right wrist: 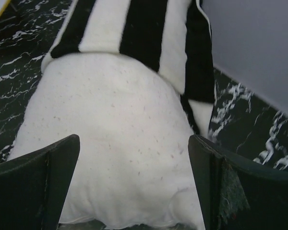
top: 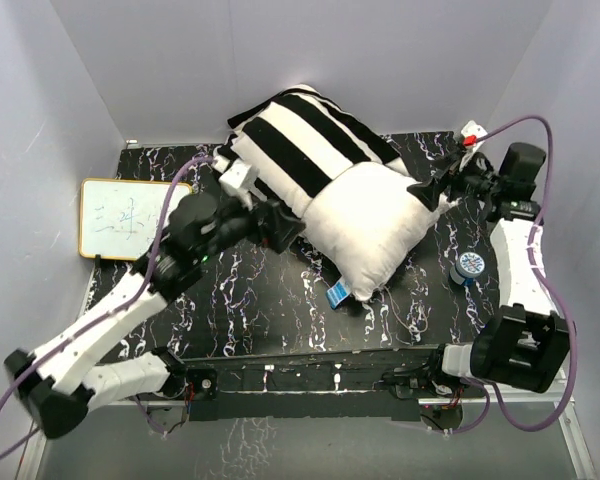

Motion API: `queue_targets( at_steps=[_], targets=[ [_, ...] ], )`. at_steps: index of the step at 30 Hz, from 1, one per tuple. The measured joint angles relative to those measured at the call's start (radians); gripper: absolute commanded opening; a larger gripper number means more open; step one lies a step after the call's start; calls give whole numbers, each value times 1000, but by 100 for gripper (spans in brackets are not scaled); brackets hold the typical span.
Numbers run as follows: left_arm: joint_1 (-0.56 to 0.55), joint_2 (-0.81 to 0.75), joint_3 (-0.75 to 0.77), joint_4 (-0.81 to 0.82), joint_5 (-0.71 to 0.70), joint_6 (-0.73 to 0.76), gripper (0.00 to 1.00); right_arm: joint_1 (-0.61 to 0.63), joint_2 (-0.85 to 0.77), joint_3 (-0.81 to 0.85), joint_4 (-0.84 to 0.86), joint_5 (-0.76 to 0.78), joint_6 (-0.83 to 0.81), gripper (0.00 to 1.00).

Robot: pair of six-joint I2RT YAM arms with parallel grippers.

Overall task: Put the pillow into the pillowcase
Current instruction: Stuff the pillow into the pillowcase.

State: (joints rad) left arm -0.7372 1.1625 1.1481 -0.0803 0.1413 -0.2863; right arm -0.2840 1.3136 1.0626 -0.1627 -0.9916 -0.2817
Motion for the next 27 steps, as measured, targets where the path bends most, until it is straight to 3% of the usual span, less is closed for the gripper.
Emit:
queue_targets(
  at_steps=[3, 5, 8, 11, 17, 19, 20, 23, 24, 27],
  targets=[
    [34, -158, -227, 125, -14, -89, 97, 6, -11, 143, -156, -150, -252, 99],
    [76, -128, -340, 205, 5, -169, 97, 44, -14, 163, -253, -227, -420, 99],
    [174, 50, -522, 354, 63, -340, 97, 215, 10, 162, -396, -231, -612, 99],
    [245, 228, -634, 432, 85, -475, 97, 425, 40, 121, -396, -109, -653, 99],
    [251, 370, -604, 658, 101, -605, 97, 662, 79, 2, -211, 294, -610, 97],
    [251, 407, -604, 700, 96, -628, 97, 689, 114, -51, -114, 443, -601, 85],
    [251, 426, -605, 718, 92, -637, 97, 693, 137, -77, -67, 507, -600, 72],
    [251, 451, -608, 763, 86, -656, 97, 688, 211, -98, 32, 631, -581, 18],
    [251, 451, -610, 773, 85, -655, 97, 680, 232, -87, 47, 649, -558, 9],
    [251, 442, -626, 795, 81, -636, 97, 642, 267, 10, 16, 651, -450, 8]
  ],
)
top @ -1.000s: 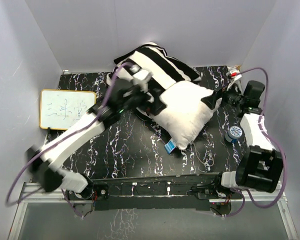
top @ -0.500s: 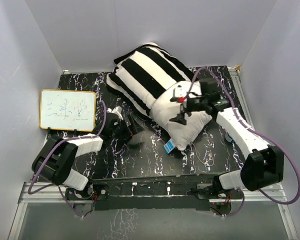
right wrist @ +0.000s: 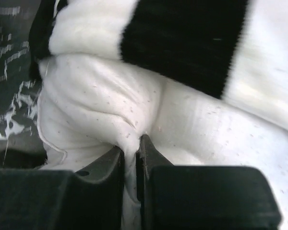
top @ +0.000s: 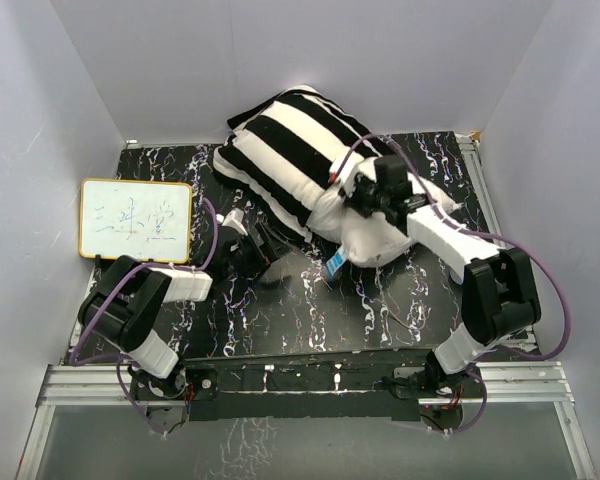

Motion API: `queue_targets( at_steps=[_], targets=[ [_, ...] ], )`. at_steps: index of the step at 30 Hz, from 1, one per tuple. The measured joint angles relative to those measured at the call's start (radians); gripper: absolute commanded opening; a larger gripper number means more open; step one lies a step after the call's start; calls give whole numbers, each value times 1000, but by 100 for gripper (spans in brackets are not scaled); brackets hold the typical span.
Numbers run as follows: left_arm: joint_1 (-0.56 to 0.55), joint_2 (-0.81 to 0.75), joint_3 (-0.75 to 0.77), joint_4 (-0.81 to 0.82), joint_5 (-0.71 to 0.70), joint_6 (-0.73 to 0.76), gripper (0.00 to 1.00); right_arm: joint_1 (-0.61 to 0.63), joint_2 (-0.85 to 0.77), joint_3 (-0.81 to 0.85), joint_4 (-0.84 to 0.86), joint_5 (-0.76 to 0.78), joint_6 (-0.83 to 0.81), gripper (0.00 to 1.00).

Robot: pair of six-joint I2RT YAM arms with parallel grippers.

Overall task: Put the pillow into the pillowcase
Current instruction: Stuff the pillow into the pillowcase.

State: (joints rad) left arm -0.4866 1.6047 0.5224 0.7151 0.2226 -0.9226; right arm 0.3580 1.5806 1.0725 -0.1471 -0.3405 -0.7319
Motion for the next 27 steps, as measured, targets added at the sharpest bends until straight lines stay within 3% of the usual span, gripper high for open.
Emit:
queue_targets(
  at_steps=[6, 12, 21, 27],
  targets=[
    [0, -126, -55, 33, -24, 74, 97, -118, 6, 252, -116, -151, 255, 8],
    [0, -139, -125, 258, -29, -11, 97, -158, 17, 418, -158, -276, 401, 8],
    [-79, 37, -60, 492, -42, -92, 97, -157, 56, 449, -188, -371, 505, 8],
    [-111, 55, 13, 426, -111, -45, 96, -157, 57, 454, -194, -388, 519, 8]
  ],
)
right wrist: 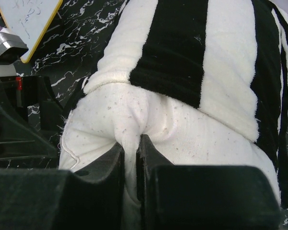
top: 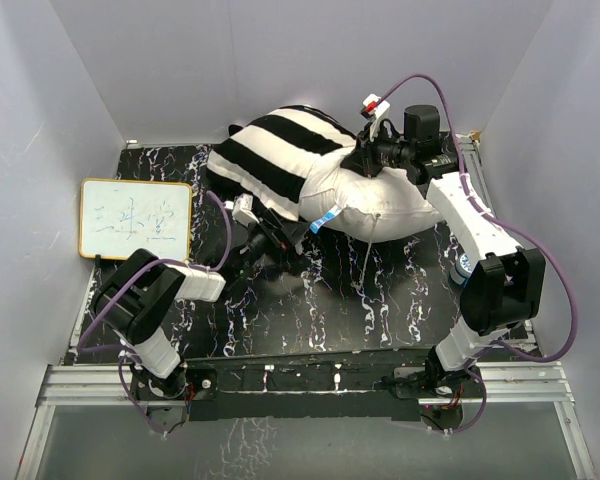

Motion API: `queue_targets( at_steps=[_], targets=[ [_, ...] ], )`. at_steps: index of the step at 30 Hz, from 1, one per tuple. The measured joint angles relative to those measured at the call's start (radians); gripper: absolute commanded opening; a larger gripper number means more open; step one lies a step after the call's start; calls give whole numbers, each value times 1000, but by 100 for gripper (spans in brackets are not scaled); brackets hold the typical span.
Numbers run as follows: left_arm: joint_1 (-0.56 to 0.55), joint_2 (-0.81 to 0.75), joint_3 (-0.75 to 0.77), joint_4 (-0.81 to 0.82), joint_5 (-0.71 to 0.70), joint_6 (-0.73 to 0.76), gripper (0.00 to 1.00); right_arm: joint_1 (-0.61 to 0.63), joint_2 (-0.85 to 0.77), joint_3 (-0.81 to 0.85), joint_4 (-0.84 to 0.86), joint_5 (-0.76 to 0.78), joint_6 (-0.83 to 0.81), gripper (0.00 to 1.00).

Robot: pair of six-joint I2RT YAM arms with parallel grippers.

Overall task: Put the pillow into the pillowcase
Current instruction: Stuff the pillow into the pillowcase.

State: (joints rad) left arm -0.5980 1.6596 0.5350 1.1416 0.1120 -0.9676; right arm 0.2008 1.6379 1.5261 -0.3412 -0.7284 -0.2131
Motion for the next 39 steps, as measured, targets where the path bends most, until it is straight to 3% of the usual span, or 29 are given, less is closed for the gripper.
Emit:
queue_targets(
  at_steps=[4, 9, 11, 16, 20, 22, 27, 29, 32, 39],
  targets=[
    [0, 12, 69, -87, -47, 66, 81, 0, 0, 0, 0, -6, 5, 8],
    [3, 69, 124, -125, -67, 122, 20, 0, 0, 0, -1, -11, 5, 8],
    [11, 88, 128, -127, -56, 133, 1, 0, 0, 0, -1, -12, 5, 8],
    [41, 91, 152, -138, 31, 167, 0, 0, 0, 4, -13, -7, -8, 8],
    [63, 1, 259, -343, 159, 213, 0, 0, 1, 65, -70, 6, -34, 8],
    [65, -55, 429, -524, 232, 252, 0, 0, 16, 168, -110, 5, -29, 8],
    [74, -88, 933, -852, 353, 299, 0, -23, 112, 606, -94, 14, 40, 8],
    [79, -76, 1121, -919, 414, 283, 0, -32, 119, 708, -52, 14, 84, 8],
    [91, -37, 1309, -924, 502, 200, 0, -33, 79, 735, -6, 3, 120, 10],
    [140, 117, 1463, -758, 553, -63, 0, -109, 64, 684, 30, -80, 173, 82]
  ],
)
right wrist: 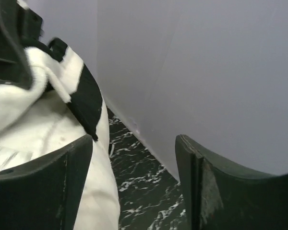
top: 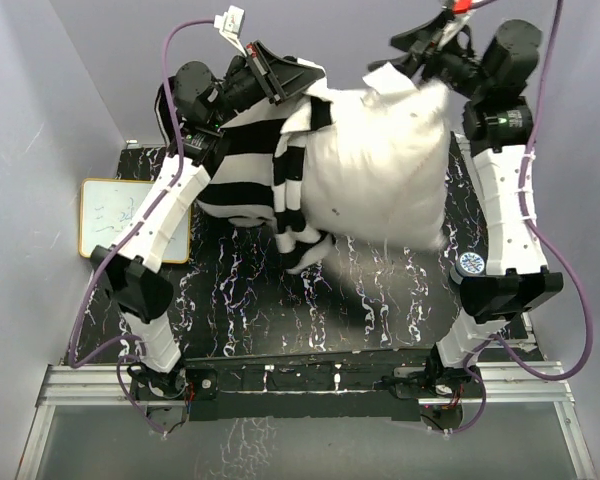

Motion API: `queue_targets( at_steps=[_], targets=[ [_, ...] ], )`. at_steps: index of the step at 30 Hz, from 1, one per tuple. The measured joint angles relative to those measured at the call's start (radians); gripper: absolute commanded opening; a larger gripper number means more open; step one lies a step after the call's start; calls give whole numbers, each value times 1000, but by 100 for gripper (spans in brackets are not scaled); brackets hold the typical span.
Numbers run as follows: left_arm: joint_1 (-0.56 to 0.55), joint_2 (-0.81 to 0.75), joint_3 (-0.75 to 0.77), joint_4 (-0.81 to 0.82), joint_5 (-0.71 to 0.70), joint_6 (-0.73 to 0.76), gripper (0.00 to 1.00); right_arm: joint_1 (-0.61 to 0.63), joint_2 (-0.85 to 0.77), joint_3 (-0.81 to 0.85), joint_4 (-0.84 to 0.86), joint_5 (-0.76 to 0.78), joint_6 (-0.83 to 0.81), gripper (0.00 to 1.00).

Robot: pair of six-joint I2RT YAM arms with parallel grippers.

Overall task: Put the pillow into the pillowcase
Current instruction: Stuff the pillow into the pillowcase.

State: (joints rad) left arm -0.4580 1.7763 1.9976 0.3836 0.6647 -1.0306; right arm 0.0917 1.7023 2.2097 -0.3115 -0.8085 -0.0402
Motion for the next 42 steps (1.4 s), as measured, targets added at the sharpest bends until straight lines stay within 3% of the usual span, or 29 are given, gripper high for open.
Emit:
queue_targets(
  at_steps=[4, 10, 15, 19, 24, 26, 29, 34, 42],
  targets=[
    [44, 68, -8, 3, -59, -90, 0, -215, -8, -98, 182, -187, 198, 98],
    [97, 124, -20, -3, -121, -187, 0, -584, -75, -398, 490, -370, 460, 98],
    [127, 128, -15, 11, -164, -223, 0, -657, -243, -795, 566, -479, 472, 98],
    [130, 134, -4, 27, -192, -238, 0, -637, -392, -1051, 554, -537, 402, 98],
    [142, 200, 105, 15, -238, -252, 0, -628, -526, -1212, 452, -543, 243, 98],
    [147, 240, 177, 0, -254, -260, 0, -586, -569, -1321, 486, -521, 211, 98],
    [155, 284, 253, -6, -274, -282, 0, -420, -587, -1472, 558, -468, 159, 98],
    [158, 293, 287, -30, -294, -296, 0, -206, -457, -1564, 849, -353, 90, 98],
    [156, 290, 313, -82, -318, -286, 0, 113, -188, -1445, 986, 18, -220, 99]
  ],
)
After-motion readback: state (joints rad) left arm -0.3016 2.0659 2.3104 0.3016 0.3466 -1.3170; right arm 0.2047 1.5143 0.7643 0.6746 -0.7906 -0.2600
